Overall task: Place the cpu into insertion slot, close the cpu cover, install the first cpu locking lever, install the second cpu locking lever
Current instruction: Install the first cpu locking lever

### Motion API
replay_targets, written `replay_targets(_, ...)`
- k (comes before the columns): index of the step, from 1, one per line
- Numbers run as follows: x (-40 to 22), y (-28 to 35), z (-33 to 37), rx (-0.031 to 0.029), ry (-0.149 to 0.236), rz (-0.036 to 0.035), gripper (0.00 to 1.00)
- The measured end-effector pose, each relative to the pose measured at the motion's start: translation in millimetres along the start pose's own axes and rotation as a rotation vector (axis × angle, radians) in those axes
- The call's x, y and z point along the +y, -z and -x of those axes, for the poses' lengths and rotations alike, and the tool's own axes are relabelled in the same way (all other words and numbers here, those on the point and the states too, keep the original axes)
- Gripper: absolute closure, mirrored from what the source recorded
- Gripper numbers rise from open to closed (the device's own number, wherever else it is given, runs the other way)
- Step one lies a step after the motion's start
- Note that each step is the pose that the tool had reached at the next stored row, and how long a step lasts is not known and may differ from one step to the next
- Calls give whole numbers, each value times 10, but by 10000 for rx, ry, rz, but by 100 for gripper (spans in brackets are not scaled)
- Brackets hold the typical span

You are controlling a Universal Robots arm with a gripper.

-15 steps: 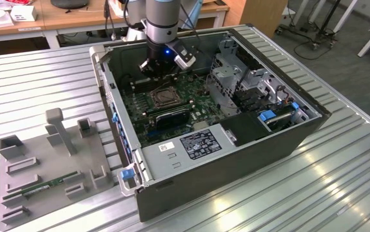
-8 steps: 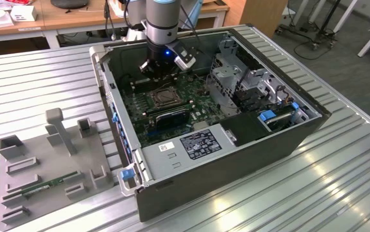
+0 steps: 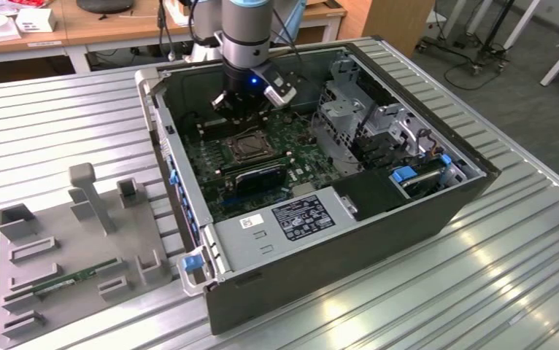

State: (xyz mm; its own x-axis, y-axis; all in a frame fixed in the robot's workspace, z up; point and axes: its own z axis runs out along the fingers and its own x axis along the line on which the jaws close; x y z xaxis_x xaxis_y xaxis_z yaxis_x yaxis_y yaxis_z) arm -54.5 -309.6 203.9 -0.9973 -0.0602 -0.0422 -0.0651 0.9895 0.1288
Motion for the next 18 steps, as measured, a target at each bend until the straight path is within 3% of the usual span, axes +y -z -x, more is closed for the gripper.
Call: replay_targets(18,-7,-56,27,0,-1,0,89)
